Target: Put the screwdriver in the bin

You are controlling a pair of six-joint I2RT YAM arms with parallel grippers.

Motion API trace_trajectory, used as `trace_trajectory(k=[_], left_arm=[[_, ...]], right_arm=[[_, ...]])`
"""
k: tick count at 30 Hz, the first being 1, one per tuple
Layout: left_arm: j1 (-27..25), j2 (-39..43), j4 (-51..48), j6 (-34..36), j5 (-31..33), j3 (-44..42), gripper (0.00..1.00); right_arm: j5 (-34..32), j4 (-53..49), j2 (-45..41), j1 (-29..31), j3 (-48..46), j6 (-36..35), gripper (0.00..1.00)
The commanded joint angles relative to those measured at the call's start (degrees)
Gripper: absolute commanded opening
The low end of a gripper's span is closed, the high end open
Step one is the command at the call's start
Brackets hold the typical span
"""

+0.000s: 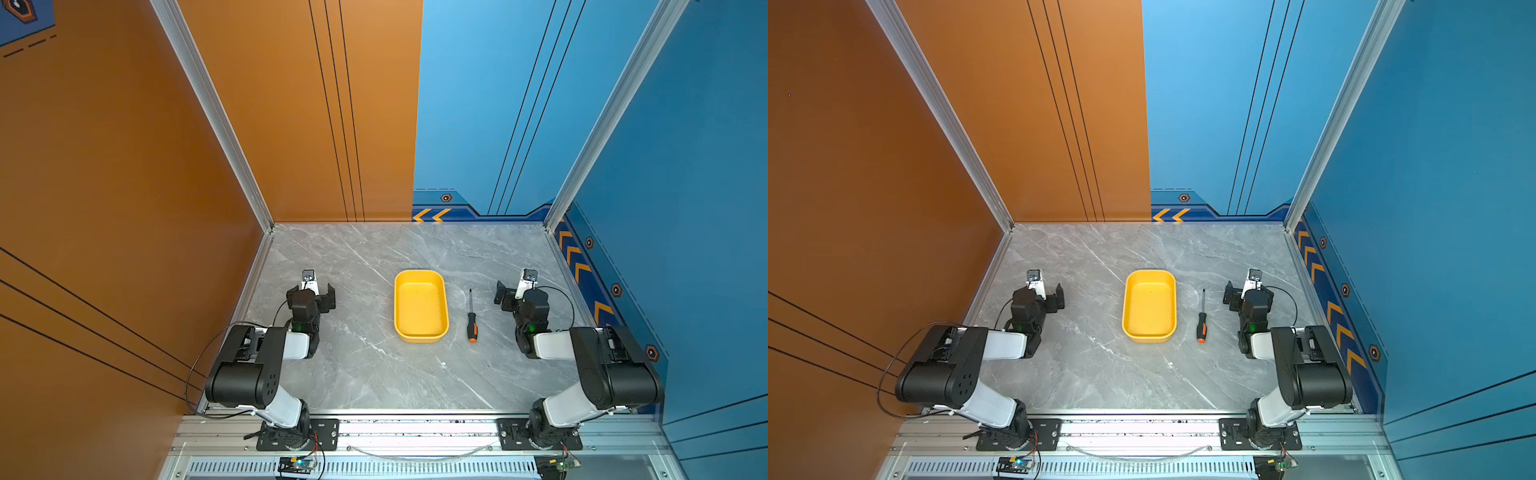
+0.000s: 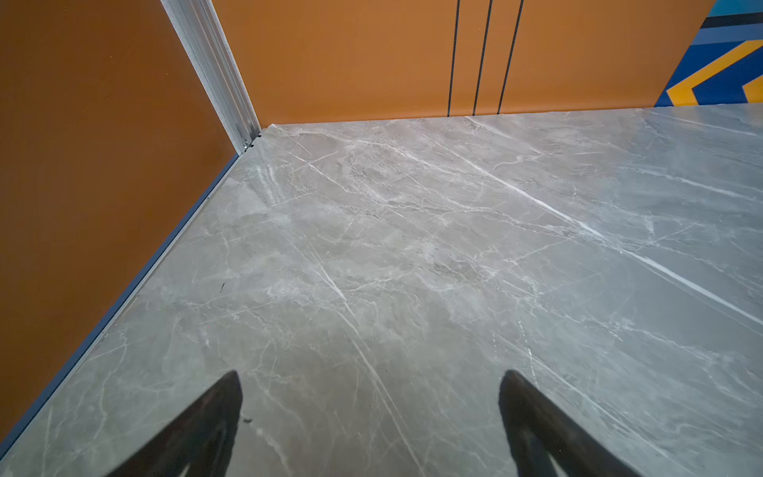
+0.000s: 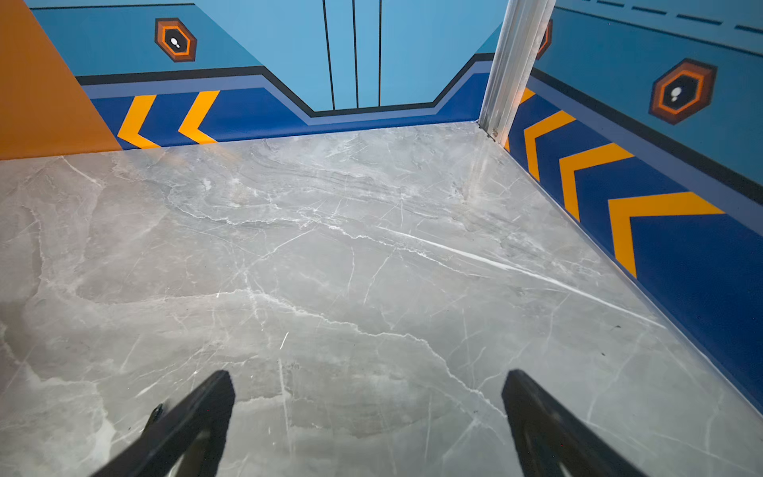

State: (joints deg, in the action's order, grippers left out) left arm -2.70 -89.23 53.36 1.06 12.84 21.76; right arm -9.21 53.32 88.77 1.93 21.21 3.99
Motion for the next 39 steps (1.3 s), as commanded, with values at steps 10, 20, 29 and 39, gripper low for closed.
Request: trace_trajectory(k=[10,20,29,39], left_arm=[[0.28,-0.50,0.45,-0.55,-1.39,-0.24,0.98],[-1.44,6.66,-8.33,1.20,-0.12,1.52,0.98],[-3.66,18.56,-33.67,-6.82,-15.35,11.07,0.98],[-7.21,14.00,-44.24,-16.88,-30.08,15.18,0.98]], right_arm=[[-1.73,-0.85,-0.18,0.84,-0.03,-0.56,1.00],[-5.76,-34.46,-15.76,4.36,10.78,1.52,1.00],[11.14,-63.25,-18.68,9.36,22.09,13.51,1.00],[2.21,-73.40,-15.94,21.09,21.90,21.14,0.98]])
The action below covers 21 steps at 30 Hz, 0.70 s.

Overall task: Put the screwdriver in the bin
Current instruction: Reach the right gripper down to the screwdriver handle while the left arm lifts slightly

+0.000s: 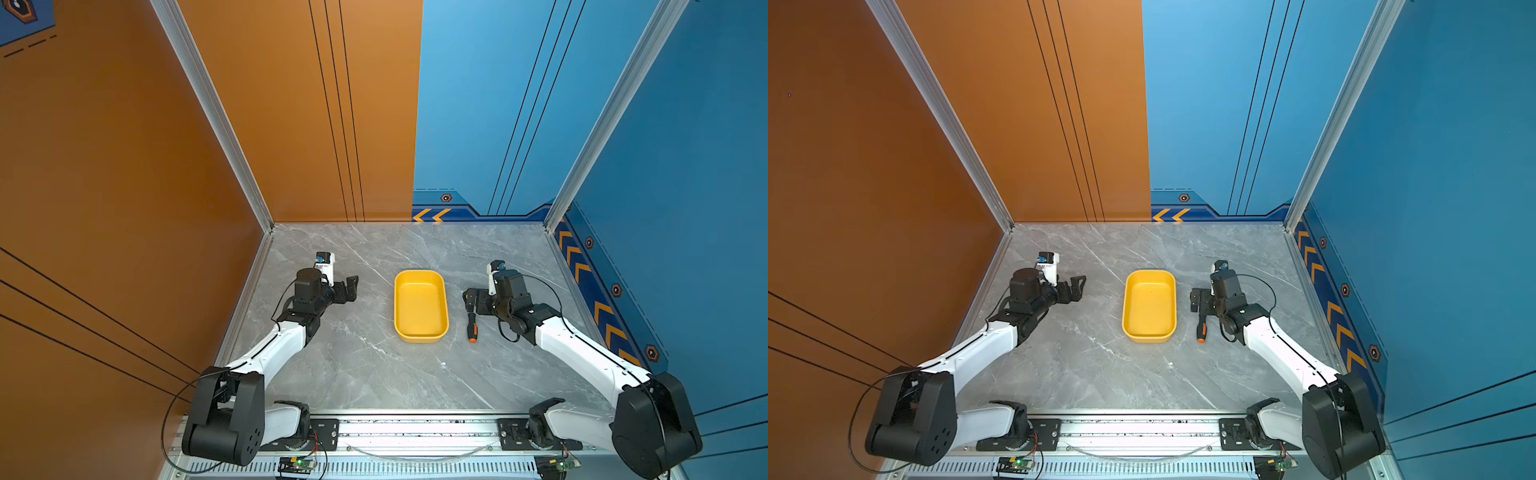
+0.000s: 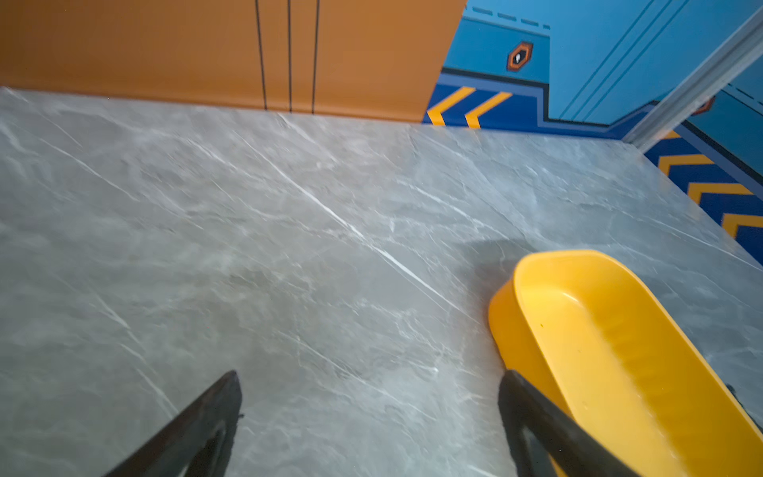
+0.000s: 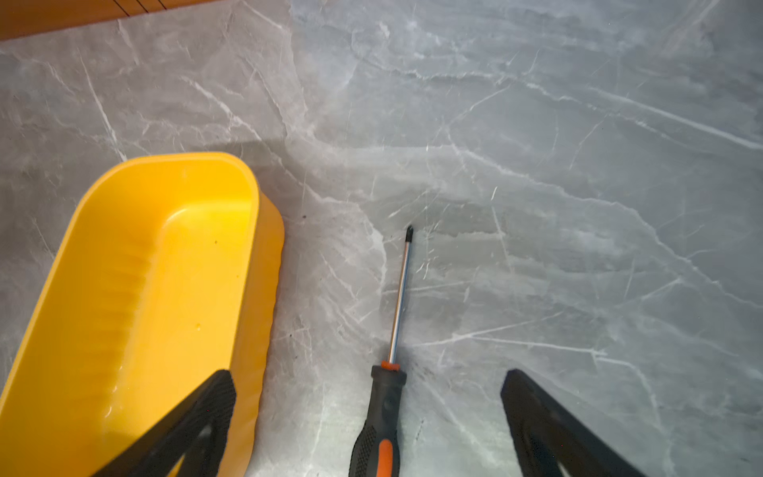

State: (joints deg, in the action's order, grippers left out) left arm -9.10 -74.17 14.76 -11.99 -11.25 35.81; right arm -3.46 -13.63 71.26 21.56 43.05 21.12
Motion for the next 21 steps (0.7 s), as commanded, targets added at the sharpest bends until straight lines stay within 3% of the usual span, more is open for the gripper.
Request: trace_trajectory(k=[1,16,21], left_arm=[[-1.05,-1.46,-5.62,-4.45,-6.58,1.06,0.98],[-2.00,-3.35,-9.01,-5.13,-7.46,1.81,0.98],[-2.06,-3.01,-10.17,-5.15,-7.44,2.16,0.98]], right_arm=[[-4.01,-6.71,2.28,2.10,-0.13,4.86,0.97],[-7.90,-6.90,10.19,6.72,-2.51,10.33,0.83],[-7.99,-6.99,11.55,6.69,-2.40,10.34,0.70]])
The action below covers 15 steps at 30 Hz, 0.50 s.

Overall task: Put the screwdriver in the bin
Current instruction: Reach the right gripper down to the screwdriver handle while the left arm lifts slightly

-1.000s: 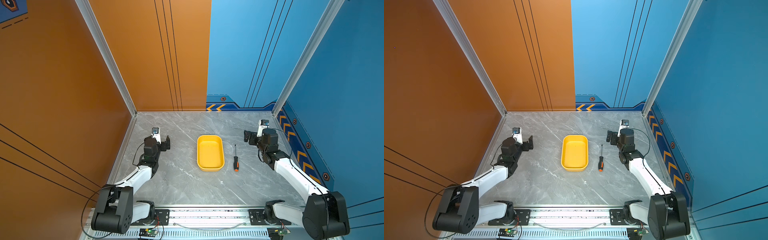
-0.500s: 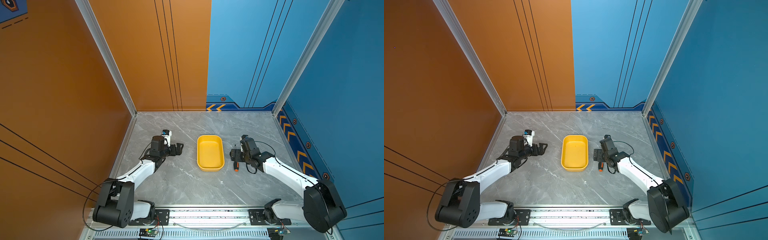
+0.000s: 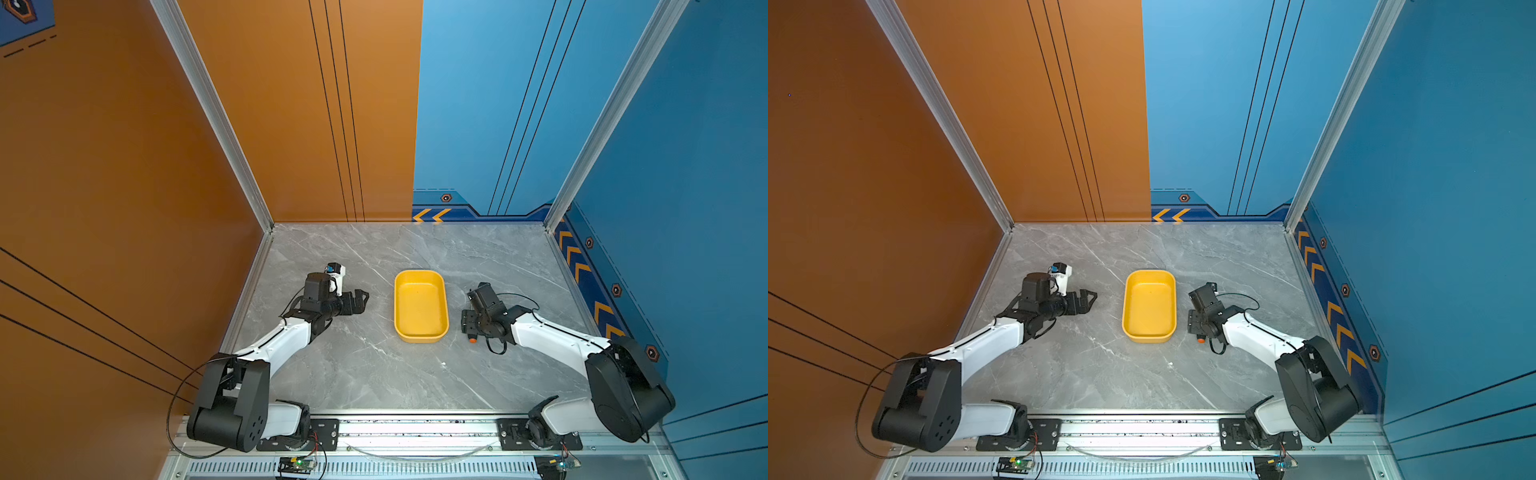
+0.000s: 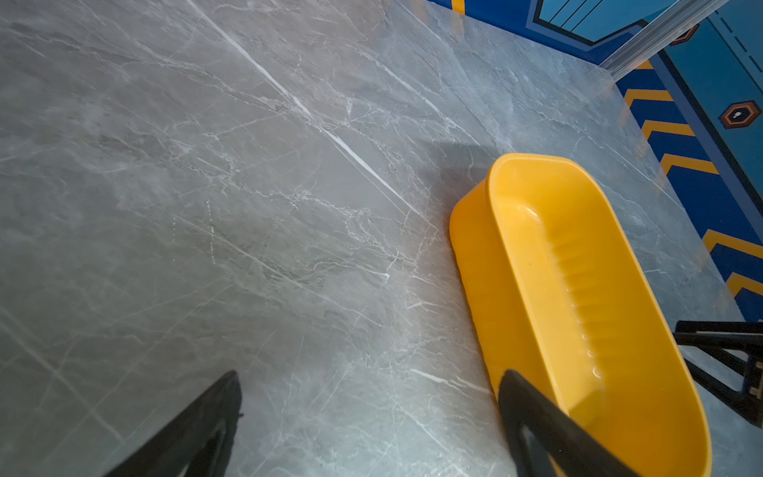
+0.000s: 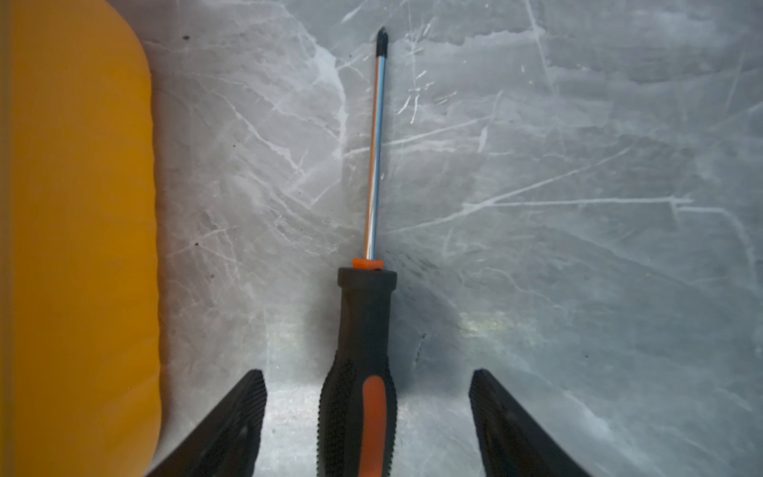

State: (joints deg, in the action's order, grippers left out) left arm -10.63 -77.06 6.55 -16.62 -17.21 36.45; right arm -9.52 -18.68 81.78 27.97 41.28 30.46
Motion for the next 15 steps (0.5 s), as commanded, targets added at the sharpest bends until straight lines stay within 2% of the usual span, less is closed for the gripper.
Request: trace_trajectory(k=[1,15], left_arm=[[-0.53,-0.11,-2.13,-0.47,-1.48,1.60,0.98],[-0.75,-1.60,-2.33,-0.34,-1.72,2.23,0.98]], right_arm=[[-1.70,-1.94,1.50,0.28,-0.52,1.07,0.67],[-1.49,-1.78,5.00,1.29,0.17,1.76,0.51]])
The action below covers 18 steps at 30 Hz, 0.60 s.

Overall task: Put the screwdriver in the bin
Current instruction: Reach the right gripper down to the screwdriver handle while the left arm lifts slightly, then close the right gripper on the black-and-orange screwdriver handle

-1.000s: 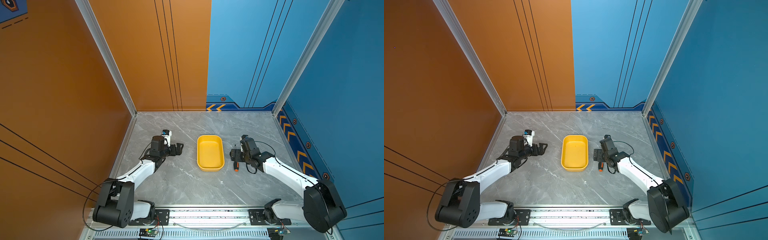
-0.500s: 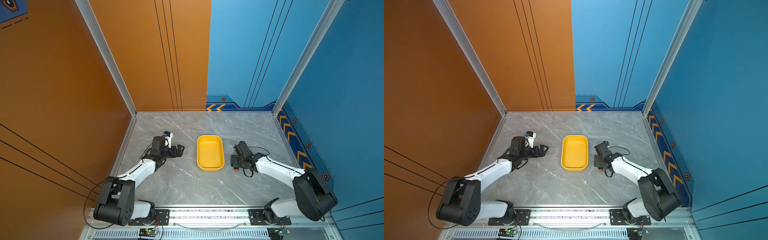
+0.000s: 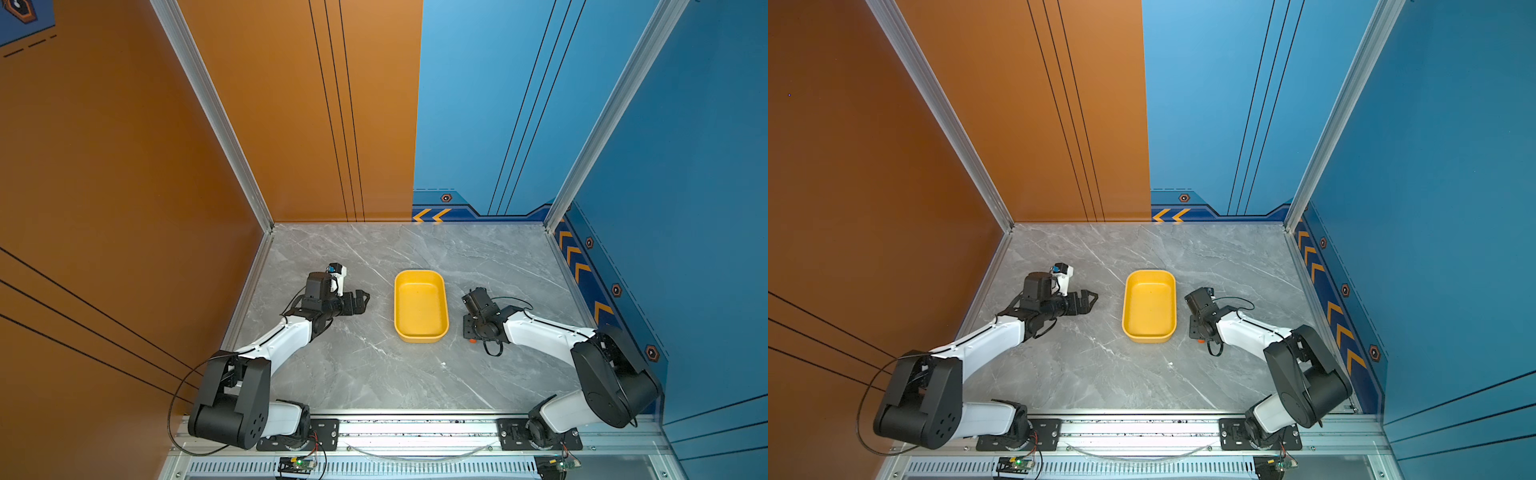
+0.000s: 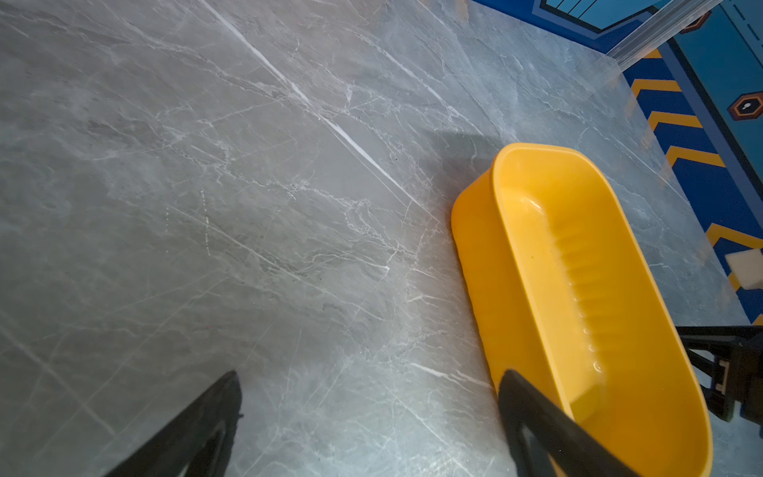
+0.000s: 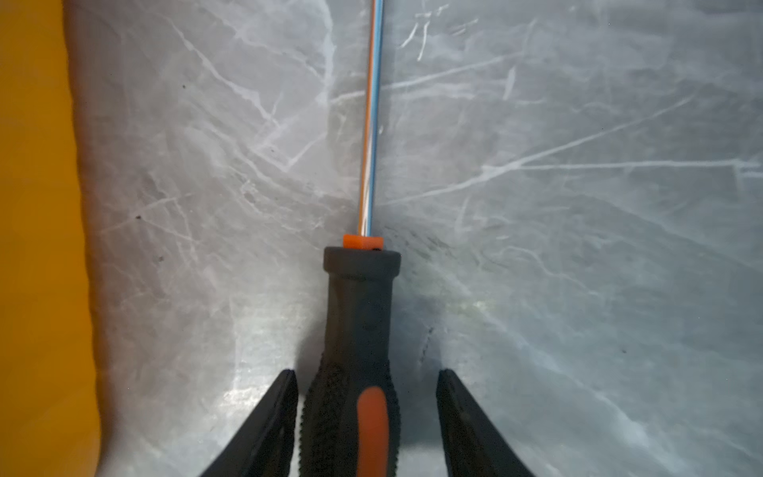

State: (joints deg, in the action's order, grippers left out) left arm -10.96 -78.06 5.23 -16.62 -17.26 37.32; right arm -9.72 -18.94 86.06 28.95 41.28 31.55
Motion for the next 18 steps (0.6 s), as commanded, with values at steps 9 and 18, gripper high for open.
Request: trace_trajectory(k=[9,18], left_arm=[[-0.45,-1.03,-1.19,-0.17,-1.27,1.53,0.98],[-0.33,-0.78,-2.28,0.87,-1.14,1.83,0.98]], right_arm=[[1.26,-1.47,3.39,0.16,1.55,-0.26,0.27],[3.10,-1.45,5.24,0.27,3.27,1.38,0.07]])
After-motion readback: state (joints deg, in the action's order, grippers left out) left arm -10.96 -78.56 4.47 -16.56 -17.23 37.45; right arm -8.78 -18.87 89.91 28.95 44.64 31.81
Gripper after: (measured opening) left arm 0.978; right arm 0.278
